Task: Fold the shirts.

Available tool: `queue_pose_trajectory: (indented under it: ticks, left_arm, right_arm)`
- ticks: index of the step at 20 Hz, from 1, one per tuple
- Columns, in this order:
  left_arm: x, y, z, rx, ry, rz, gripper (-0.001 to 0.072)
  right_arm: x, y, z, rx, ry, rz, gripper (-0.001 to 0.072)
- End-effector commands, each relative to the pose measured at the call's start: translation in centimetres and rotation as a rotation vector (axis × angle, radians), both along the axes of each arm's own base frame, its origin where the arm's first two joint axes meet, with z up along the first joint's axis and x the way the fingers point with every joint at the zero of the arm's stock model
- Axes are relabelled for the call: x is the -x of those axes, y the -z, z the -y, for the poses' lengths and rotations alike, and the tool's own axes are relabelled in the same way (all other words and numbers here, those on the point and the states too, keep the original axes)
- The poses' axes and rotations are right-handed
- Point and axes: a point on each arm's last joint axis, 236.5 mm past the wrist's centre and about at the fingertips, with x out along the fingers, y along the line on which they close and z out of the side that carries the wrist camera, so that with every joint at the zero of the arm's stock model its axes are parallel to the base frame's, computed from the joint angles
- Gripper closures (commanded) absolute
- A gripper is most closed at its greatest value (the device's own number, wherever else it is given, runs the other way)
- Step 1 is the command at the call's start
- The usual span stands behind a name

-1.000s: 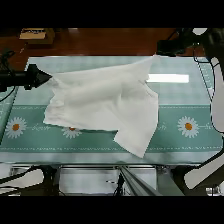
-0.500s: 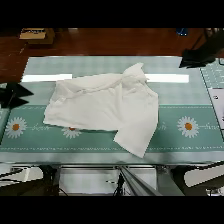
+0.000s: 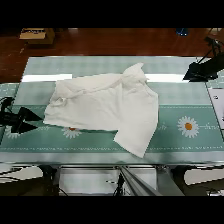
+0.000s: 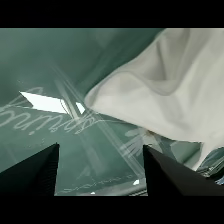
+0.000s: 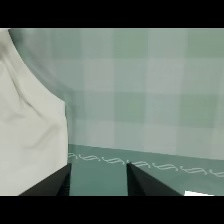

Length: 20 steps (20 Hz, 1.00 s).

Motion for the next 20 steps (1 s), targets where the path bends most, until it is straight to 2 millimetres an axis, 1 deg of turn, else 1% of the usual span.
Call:
queue_pose_trajectory:
  ticks: [1,3,6,7,8,11,12,13,14,15,16,17,18,19,20]
  left_arm:
    - [0.0,2.2,0.4,-0.013,0.008,-0.023,0.0098]
    - [-1.0,3.2,0.7,-0.030,0.010,-0.010,0.0100]
    - [-2.5,4.9,1.4,-0.076,0.035,0.008,0.0117]
    - [-2.9,5.4,1.6,-0.094,0.042,0.014,0.0219]
    - [-3.4,5.7,1.5,-0.121,0.037,0.023,0.0247]
    - [-4.4,5.8,0.9,-0.146,0.001,0.043,0.0248]
    - [-4.4,5.8,0.9,-0.148,0.001,0.044,0.0285]
    - [-4.4,5.9,0.7,-0.154,-0.006,0.035,0.0391]
    - [-4.3,6.0,0.7,-0.156,-0.019,0.025,0.0405]
    - [-4.4,6.1,0.6,-0.157,-0.033,0.018,0.0404]
    - [-4.4,6.0,0.6,-0.156,-0.035,0.016,0.0381]
    - [-4.6,5.8,0.9,-0.142,-0.046,0.018,0.0324]
    - [-4.8,5.6,1.1,-0.127,-0.059,0.024,0.0250]
    - [-4.9,5.6,1.2,-0.125,-0.064,0.023,0.0233]
    - [-4.9,5.5,1.2,-0.125,-0.066,0.021,0.0234]
  right_arm:
    - [-0.2,0.7,0.2,-0.007,0.013,0.015,0.0279]
    - [-0.1,0.5,0.1,-0.007,0.013,0.019,0.0281]
    - [-0.2,-0.6,0.2,0.001,0.015,0.046,0.0282]
    - [-0.2,-1.1,0.1,0.004,0.016,0.058,0.0282]
    - [-0.1,-1.7,0.1,0.006,0.017,0.069,0.0282]
    - [0.3,-3.9,0.0,0.021,0.016,0.117,0.0282]
    - [0.4,-4.6,0.0,0.026,0.016,0.133,0.0282]
    - [0.5,-5.3,-0.1,0.030,0.016,0.148,0.0282]
    - [0.7,-5.9,-0.1,0.033,0.016,0.161,0.0282]
    - [0.8,-6.5,-0.2,0.037,0.015,0.174,0.0282]
    - [1.0,-7.1,-0.2,0.041,0.014,0.185,0.0282]
    - [1.2,-7.7,-0.3,0.045,0.014,0.198,0.0282]
    - [1.3,-8.3,-0.3,0.049,0.014,0.212,0.0282]
    - [1.4,-8.7,-0.3,0.052,0.014,0.224,0.0282]
    - [1.6,-9.2,-0.4,0.056,0.014,0.235,0.0282]
